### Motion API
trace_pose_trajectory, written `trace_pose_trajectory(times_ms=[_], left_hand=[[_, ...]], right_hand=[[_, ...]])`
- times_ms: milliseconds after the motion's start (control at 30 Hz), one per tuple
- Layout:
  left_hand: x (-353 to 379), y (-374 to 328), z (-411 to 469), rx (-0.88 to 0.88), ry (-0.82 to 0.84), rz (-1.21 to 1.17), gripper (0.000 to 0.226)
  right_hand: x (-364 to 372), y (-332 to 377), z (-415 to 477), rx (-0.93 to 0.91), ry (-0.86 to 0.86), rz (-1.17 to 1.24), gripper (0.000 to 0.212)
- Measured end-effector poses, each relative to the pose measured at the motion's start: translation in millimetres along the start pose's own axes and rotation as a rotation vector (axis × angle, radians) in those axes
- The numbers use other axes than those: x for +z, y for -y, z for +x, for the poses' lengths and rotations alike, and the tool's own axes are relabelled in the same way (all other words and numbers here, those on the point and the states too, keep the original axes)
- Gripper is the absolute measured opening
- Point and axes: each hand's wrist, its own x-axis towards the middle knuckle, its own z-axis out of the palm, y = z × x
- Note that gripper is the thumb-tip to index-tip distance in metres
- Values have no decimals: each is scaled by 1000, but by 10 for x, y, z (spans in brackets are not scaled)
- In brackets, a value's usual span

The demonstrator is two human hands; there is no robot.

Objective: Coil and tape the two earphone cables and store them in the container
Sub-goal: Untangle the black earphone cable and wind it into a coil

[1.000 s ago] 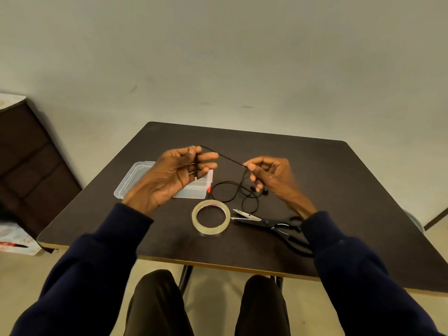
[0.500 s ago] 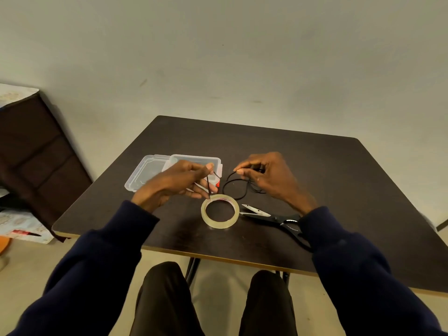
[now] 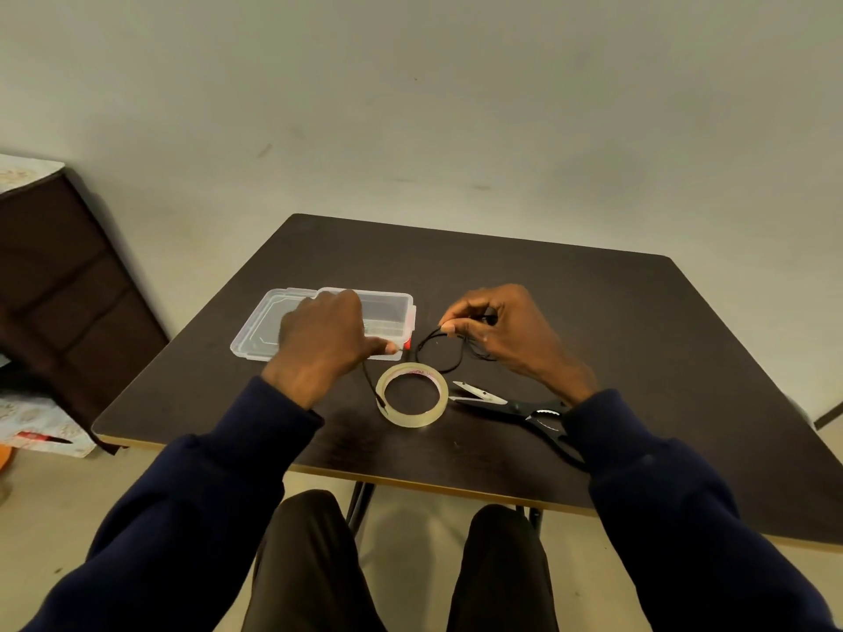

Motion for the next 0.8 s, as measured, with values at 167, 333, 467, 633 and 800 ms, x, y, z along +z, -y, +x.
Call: trace_pose_trajectory(times_ms=[167,333,467,633,800], left_hand=[[-58,-95,52,211,22,-343,45],[-11,-161,76,361,299,-870,23],[57,-136,69,191,411,-1145,27],[91,-47,120,59,174,-1192,19],[47,149,209,6,46,-1297,19]], right_hand=[[35,51,48,-28,-57,13,8],[108,77,67,-21,-178,64,9],[120,35,61,7,-179,63,9],[51,-70,11,41,-148,43,14],[-232,-254,-97,93,-137,-12,11]])
